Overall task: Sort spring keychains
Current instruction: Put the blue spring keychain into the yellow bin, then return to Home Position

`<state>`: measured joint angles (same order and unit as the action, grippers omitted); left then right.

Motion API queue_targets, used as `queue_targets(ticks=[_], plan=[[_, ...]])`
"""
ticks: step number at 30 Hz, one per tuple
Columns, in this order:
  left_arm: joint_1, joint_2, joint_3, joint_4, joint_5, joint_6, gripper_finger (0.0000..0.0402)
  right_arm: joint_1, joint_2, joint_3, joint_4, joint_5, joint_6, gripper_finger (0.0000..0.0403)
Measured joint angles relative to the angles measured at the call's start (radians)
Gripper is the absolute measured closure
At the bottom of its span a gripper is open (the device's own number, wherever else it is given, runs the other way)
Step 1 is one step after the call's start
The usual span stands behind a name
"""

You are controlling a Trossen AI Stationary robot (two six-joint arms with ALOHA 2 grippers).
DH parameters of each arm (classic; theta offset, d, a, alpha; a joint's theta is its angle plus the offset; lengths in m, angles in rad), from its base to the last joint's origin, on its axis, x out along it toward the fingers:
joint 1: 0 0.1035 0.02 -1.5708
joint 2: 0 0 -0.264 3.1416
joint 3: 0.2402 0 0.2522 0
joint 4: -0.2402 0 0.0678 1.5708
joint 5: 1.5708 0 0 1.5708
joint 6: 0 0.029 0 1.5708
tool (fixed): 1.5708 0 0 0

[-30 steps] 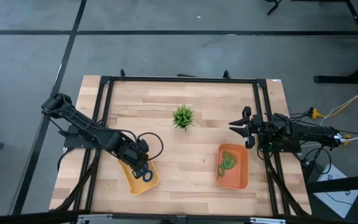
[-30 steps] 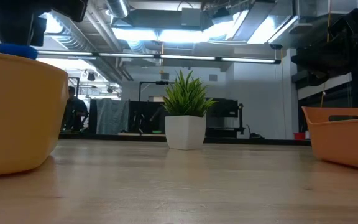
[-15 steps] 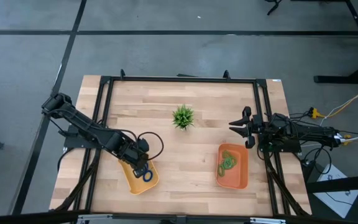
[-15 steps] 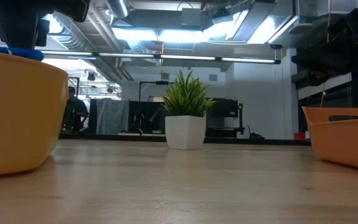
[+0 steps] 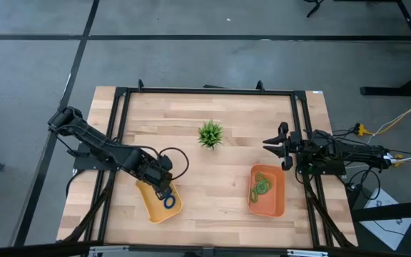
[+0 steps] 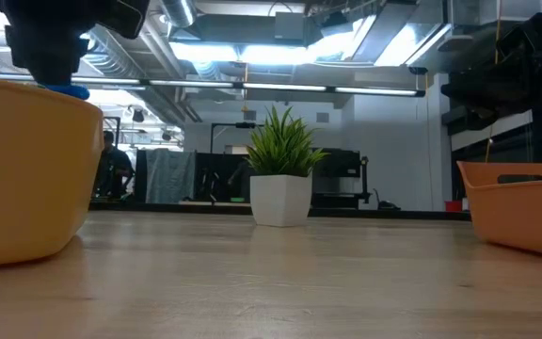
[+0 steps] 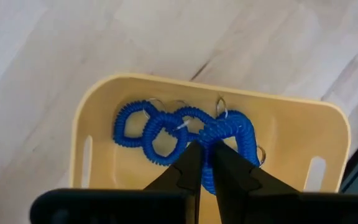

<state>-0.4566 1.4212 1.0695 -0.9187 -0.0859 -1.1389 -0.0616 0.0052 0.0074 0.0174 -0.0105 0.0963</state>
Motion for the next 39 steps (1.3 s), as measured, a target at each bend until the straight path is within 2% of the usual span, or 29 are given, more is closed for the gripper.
queue_targets(ticks=[11,33,39], plan=[[0.014,0.059,0.000,-0.033,0.006,0.023,0.0378,0.000,0.000,0.000,0.000,0.000,0.000,0.0305],[0.015,0.062,0.000,-0.032,0.028,-0.015,0.0347,0.000,0.000,0.000,0.000,0.000,0.000,0.0305],[0.024,0.062,-0.001,-0.031,0.028,-0.030,0.0325,0.000,0.000,0.000,0.000,0.000,0.000,0.0305]])
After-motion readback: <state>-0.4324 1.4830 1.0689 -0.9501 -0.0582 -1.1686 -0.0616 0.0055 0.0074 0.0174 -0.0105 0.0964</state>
